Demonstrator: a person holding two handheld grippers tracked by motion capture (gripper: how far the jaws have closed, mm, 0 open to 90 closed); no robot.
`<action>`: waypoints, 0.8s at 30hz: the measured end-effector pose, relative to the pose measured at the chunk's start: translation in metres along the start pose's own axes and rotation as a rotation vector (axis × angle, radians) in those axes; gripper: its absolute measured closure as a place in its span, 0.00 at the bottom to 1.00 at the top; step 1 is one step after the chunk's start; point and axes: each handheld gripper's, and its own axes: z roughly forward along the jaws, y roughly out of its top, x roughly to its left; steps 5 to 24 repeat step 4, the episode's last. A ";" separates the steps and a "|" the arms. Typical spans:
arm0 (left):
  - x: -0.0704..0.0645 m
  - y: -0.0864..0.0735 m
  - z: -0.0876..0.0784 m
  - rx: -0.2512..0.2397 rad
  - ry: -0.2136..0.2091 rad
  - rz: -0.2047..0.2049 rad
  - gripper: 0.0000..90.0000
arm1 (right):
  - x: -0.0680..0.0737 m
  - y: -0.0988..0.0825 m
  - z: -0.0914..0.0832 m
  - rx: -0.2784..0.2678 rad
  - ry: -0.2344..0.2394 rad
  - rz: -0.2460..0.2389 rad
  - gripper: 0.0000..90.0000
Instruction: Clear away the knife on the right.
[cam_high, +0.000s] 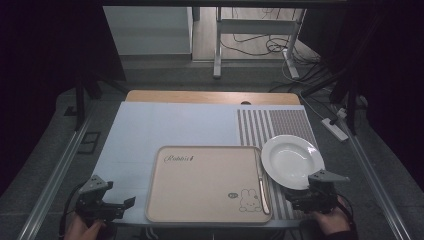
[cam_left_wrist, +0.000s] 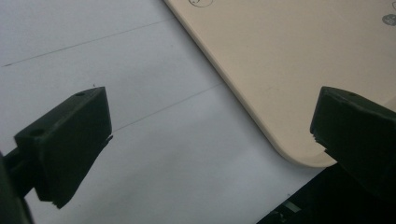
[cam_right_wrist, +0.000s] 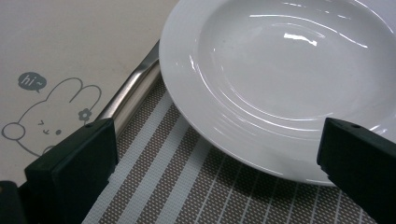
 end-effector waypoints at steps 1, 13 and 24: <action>0.000 0.000 0.000 0.000 0.000 0.000 0.00 | 0.000 0.000 0.000 0.002 -0.004 0.001 0.00; 0.000 0.001 0.000 0.000 -0.002 -0.006 0.00 | 0.000 0.000 0.001 0.015 -0.008 -0.009 0.00; 0.000 0.001 0.000 0.000 -0.002 -0.006 0.00 | 0.000 0.000 0.001 0.015 -0.008 -0.009 0.00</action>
